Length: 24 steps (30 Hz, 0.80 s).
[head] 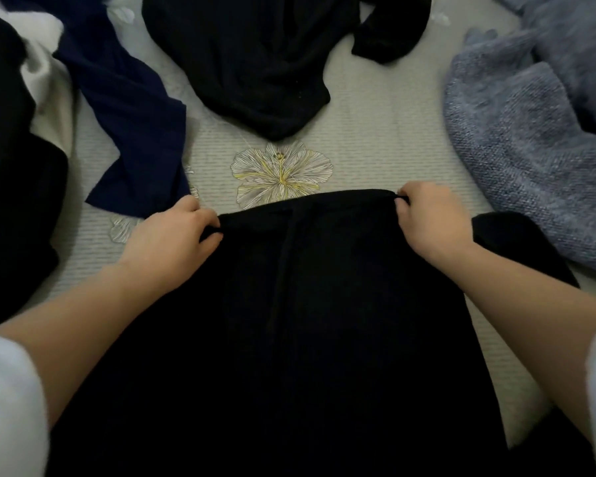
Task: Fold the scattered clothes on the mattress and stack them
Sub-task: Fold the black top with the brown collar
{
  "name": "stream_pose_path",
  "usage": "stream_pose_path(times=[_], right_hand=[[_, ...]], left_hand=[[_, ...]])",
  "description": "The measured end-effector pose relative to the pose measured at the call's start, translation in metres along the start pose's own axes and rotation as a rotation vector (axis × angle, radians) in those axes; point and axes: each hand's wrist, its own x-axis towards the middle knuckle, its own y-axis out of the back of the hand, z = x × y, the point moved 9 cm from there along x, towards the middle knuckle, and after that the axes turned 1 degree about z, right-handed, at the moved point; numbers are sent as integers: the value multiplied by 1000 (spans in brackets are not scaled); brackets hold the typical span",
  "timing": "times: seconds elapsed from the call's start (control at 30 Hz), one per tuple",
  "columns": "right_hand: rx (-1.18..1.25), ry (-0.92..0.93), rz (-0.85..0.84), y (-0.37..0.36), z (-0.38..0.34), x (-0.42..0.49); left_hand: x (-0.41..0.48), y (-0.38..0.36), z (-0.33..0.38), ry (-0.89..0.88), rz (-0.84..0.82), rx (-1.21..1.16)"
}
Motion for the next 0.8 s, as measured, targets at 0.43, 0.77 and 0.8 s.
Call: stream_pose_path(times=[0.43,0.77,0.8], right_hand=[[259,-166,136,29,22,1],[373,-285,17,2,25,26],[394,-274,-14,-3,23,22]], left_hand=[[2,25,-55,412,218,-633],[30,22,-21,243,102,-456],[28,16,-20,244,72,-456]])
